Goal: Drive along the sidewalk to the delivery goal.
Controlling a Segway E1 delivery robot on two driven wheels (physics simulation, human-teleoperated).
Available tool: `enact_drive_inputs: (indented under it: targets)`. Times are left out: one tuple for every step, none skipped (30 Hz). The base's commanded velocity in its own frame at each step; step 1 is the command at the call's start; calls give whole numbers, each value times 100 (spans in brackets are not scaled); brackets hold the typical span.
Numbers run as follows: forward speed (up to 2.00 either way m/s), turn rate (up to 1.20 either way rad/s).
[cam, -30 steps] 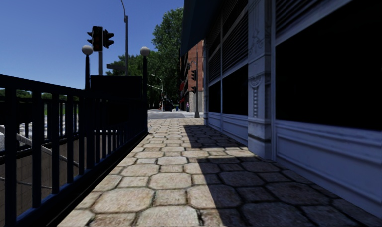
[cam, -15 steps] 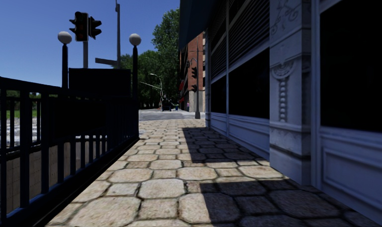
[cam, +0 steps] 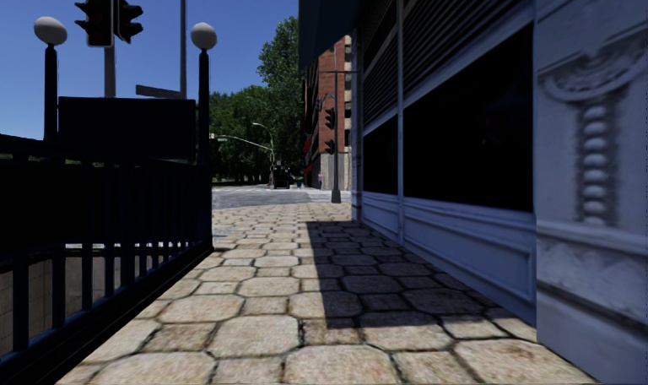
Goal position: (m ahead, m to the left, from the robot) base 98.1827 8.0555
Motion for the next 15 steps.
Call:
enact_drive_inputs:
  targets:
    - [194, 0]
    - [194, 0]
    - [194, 0]
    - [194, 0]
    - [194, 0]
    - [194, 0]
    - [194, 0]
    - [194, 0]
    - [194, 0]
    - [194, 0]
    - [194, 0]
    - [194, 0]
    - [194, 0]
    - [194, 0]
    - [194, 0]
